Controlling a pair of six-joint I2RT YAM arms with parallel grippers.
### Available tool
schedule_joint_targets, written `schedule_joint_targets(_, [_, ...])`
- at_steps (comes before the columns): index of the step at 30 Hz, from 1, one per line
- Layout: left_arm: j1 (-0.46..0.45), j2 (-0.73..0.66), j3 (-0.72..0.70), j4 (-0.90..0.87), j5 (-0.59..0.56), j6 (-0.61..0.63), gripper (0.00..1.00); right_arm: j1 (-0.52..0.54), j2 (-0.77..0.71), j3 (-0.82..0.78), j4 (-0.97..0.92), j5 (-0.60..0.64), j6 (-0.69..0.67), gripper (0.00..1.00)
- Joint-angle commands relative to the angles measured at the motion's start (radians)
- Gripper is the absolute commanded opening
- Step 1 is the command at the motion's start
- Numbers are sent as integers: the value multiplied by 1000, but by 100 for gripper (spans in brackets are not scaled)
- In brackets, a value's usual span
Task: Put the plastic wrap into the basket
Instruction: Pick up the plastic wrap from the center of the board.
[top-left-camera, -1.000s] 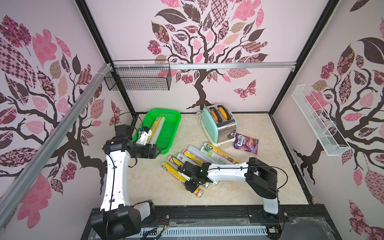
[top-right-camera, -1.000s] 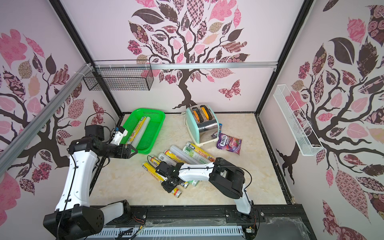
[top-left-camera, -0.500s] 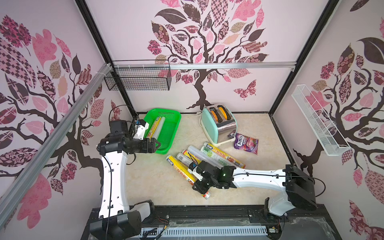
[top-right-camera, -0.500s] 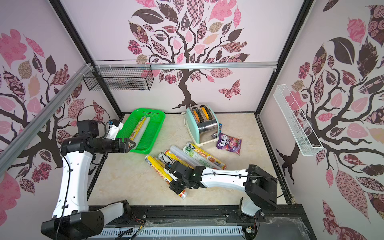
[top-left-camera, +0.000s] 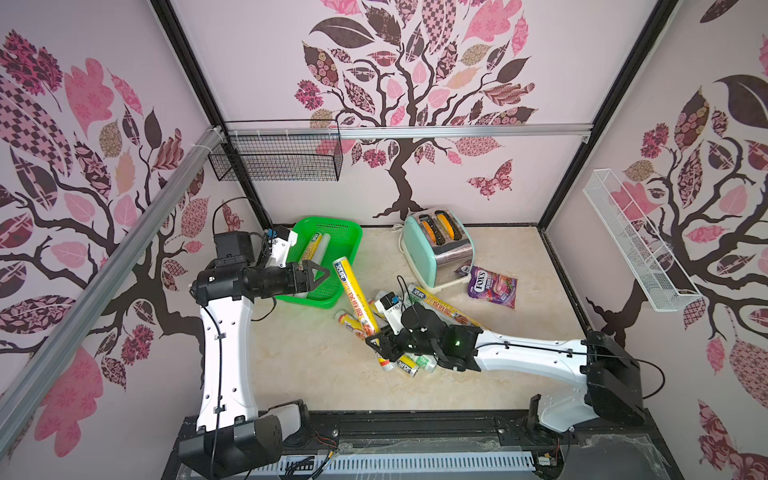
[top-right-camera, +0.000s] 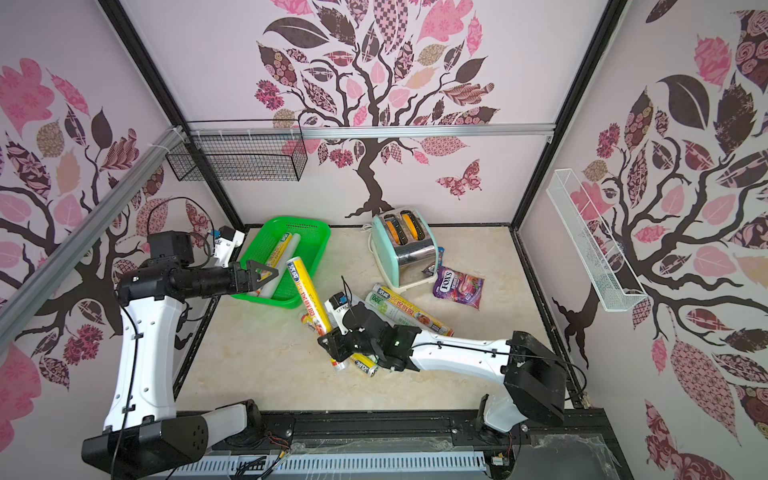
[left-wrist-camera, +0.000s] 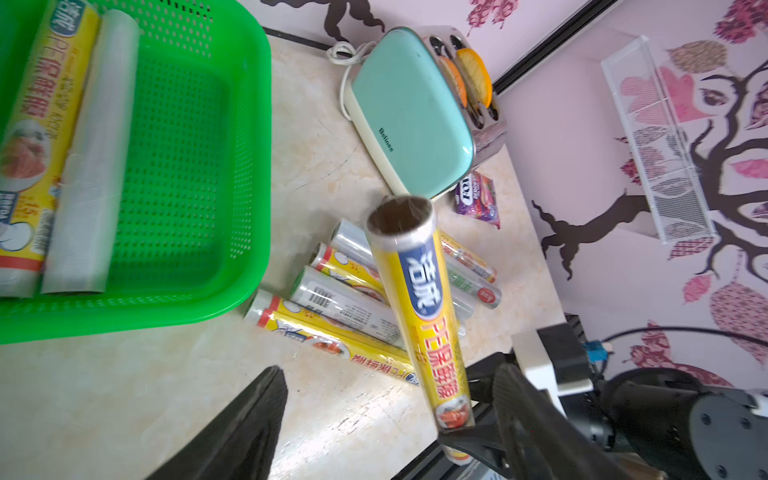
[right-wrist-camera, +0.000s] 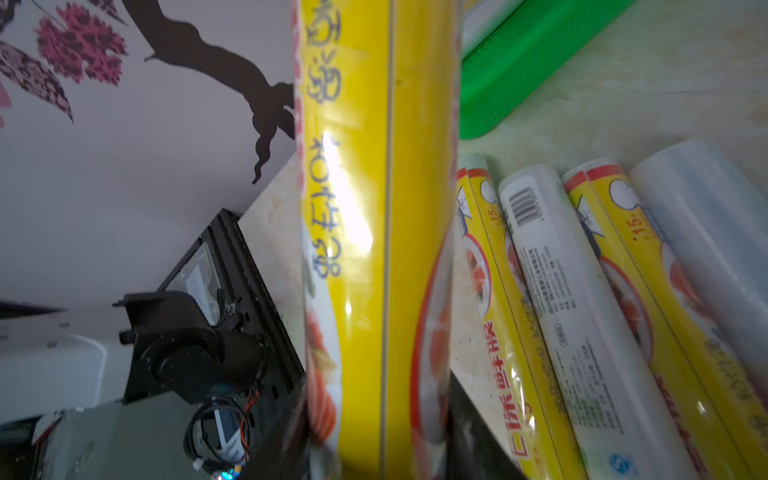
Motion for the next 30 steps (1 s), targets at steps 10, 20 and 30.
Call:
schedule_joint_targets(10, [0,66,-55,215,117,-250,88,-15,215,337,217,-16,111,30])
schedule_joint_targets(20, [-95,88,-75,226,58,-275,84,-36,350,482,244,-65,155,30])
schedule_joint_targets(30, [-139,125,-59,235,-26,-288,59,-42,376,531,204,-20,207,30])
